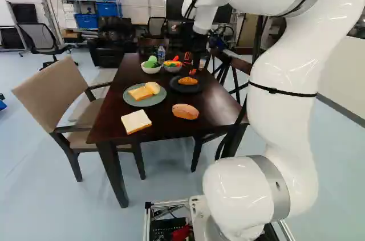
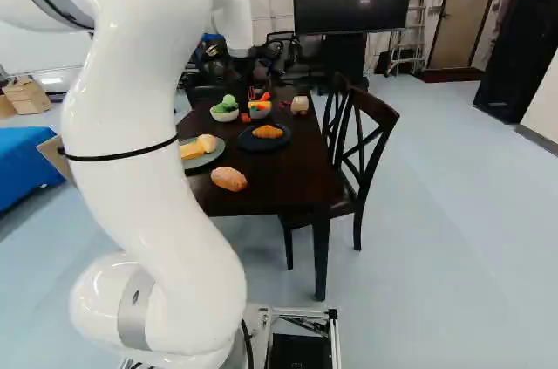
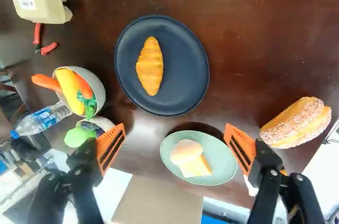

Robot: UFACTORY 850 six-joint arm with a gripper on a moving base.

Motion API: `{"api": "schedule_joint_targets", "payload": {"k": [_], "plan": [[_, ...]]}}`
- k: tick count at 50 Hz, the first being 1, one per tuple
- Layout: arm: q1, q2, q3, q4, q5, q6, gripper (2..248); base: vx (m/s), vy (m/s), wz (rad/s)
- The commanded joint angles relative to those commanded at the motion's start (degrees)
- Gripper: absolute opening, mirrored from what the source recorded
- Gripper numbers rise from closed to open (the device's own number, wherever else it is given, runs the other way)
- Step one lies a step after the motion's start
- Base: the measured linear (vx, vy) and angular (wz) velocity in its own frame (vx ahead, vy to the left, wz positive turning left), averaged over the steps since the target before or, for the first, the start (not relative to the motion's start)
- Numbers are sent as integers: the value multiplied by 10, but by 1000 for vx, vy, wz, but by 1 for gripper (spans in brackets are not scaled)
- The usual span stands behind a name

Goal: Move the croissant to the empty plate

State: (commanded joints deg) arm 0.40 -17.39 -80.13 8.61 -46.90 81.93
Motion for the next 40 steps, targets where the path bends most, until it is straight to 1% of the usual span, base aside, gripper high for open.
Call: {"api": "schedule_joint_targets", "payload": {"k": [17, 40], "plan": [[0, 0, 0, 0, 0, 0, 247, -76, 3, 6], [0, 0, 0, 0, 0, 0, 247, -150, 35, 2]]}}
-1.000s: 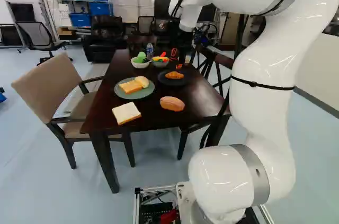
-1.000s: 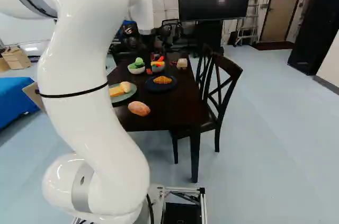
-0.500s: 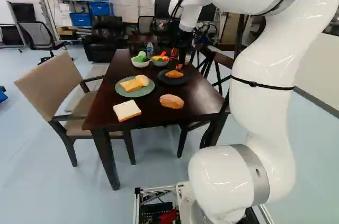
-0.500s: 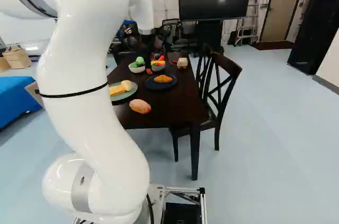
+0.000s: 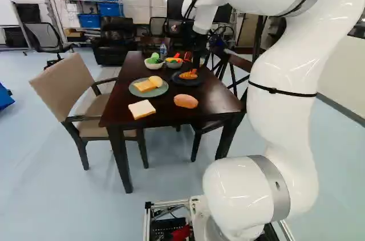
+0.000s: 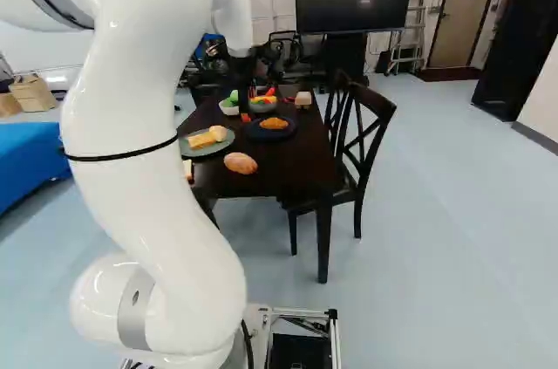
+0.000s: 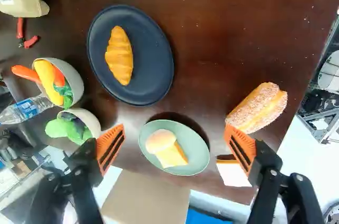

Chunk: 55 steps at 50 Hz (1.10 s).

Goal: Move the croissant to the empty plate

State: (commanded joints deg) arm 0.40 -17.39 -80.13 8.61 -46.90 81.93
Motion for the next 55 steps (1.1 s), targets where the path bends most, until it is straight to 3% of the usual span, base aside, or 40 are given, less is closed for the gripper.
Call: {"api": "schedule_joint_targets", "payload": {"k": [55], "plan": [[0, 0, 0, 0, 0, 0, 247, -143, 37, 9]]}}
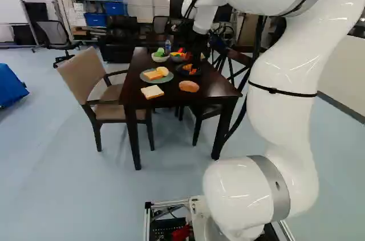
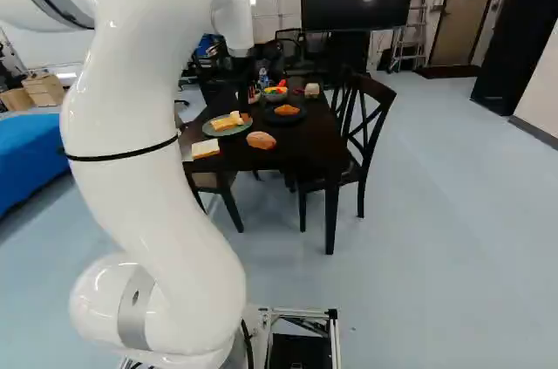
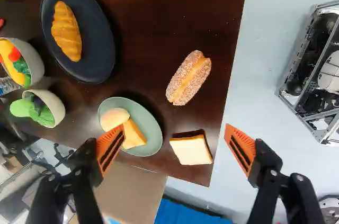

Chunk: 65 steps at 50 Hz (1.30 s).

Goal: Move the croissant to the empty plate

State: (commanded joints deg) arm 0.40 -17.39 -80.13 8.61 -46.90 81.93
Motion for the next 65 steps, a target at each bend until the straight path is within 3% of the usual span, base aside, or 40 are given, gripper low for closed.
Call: {"api": "schedule_joint_targets", "payload": {"k": [36, 65], "plan": [[0, 2, 5, -1, 7, -6, 247, -3, 6, 2], [0, 21, 48, -5, 61, -52, 247, 0, 0, 0]]}}
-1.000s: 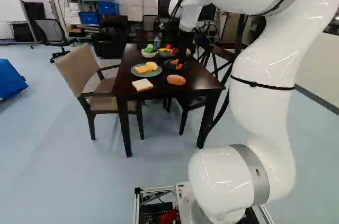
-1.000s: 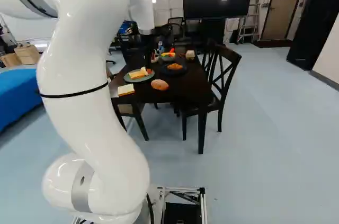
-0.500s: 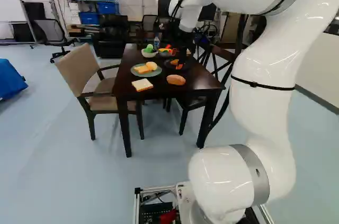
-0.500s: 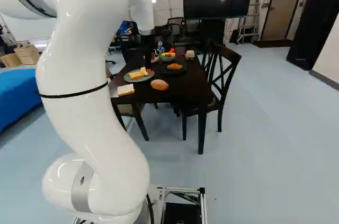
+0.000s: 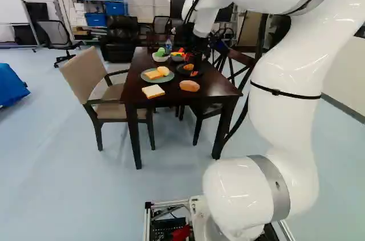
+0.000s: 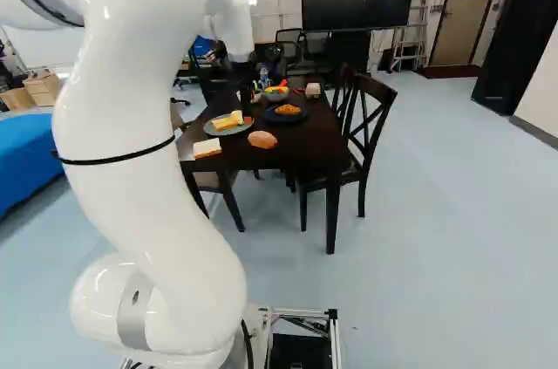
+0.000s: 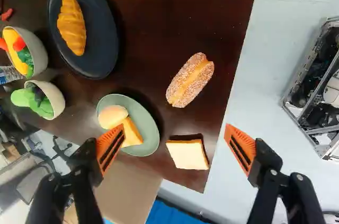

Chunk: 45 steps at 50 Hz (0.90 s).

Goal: Move the croissant to the empty plate

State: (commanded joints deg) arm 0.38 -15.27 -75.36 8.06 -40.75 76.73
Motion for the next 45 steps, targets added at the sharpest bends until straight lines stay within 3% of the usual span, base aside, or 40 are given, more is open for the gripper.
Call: {"api": "schedule_joint_targets", "payload": {"k": [22, 45], "plan": [[0, 27, 60, -7, 77, -65, 247, 0, 0, 0], [-1, 66, 148, -17, 191, -162, 247, 0, 0, 0]]}}
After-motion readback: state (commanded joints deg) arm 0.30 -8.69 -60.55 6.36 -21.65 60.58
